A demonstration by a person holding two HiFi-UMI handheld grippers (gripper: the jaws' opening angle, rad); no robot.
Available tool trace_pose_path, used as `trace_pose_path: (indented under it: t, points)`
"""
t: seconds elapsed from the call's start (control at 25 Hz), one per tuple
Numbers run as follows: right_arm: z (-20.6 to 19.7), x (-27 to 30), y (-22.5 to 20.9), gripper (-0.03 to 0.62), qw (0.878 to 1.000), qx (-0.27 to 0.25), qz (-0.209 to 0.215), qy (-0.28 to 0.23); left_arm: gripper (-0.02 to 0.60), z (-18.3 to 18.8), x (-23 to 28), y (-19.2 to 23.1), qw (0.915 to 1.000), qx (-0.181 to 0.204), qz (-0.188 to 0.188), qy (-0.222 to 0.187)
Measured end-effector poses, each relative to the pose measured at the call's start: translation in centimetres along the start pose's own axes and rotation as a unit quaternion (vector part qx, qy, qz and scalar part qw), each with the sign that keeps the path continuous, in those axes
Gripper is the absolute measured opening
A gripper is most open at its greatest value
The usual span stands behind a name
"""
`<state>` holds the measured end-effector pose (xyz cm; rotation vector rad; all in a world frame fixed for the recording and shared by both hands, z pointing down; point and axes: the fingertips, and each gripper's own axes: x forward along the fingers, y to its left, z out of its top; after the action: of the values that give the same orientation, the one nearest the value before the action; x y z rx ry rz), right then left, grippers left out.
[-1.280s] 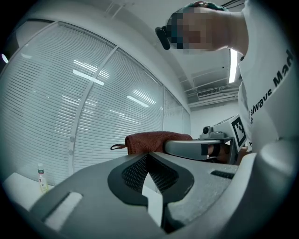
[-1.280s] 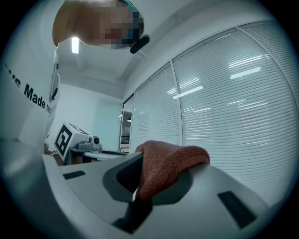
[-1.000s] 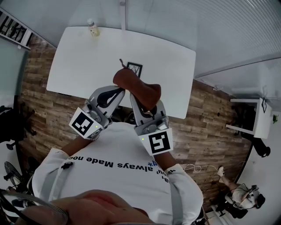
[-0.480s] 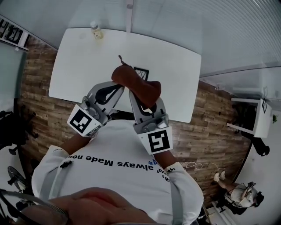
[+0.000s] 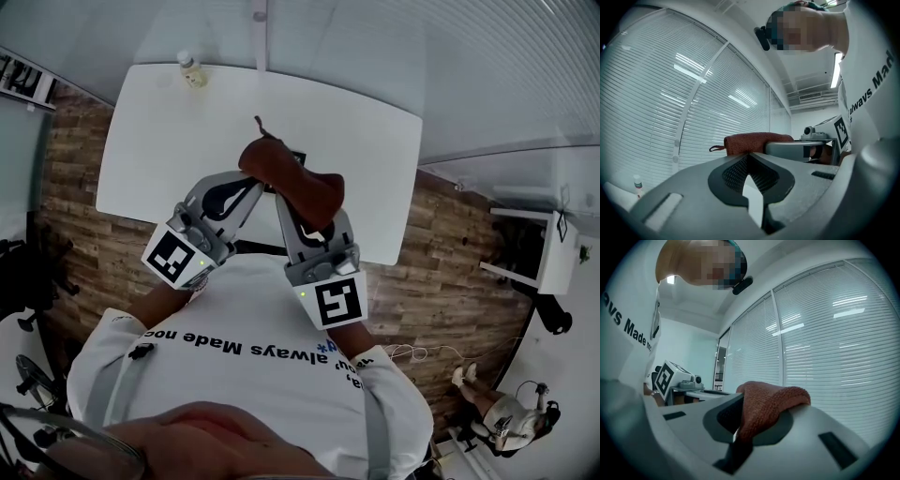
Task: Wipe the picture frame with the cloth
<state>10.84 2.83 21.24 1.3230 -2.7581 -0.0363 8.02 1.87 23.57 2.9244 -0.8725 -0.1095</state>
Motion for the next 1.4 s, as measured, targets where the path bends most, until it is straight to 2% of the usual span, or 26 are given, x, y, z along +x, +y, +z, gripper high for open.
trace_pose_path:
  t: [0.32,0.64,0.92,1.16,1.4]
  points:
    - [-2.1,0.1,-2.2,0.031,1.0,0.003,0.013,0.016,0.002,-2.0,2.0,0.6,0.9996,-0.013,0.014,0.019]
    - [-7.0,2.4,-3.5,0.031,0.999,0.004,0.017,0.046,0.002,-7.2,1.8,3.5,0.9965,-0.039,0.03,0.068]
    - [-14.9,4.5,-4.0,0.031,0.993,0.021,0.016,0.114,0.002,-16.7,1.6,5.0,0.9862,-0.074,0.032,0.145]
    - [-22.6,7.6,-5.0,0.031,0.988,-0.02,0.026,0.15,0.002,-25.6,0.6,7.5,0.9718,-0.105,0.047,0.206]
    - [-29.1,9.7,-5.6,0.031,0.984,-0.047,0.038,0.17,0.002,-32.0,0.7,8.1,0.9603,-0.123,0.04,0.247]
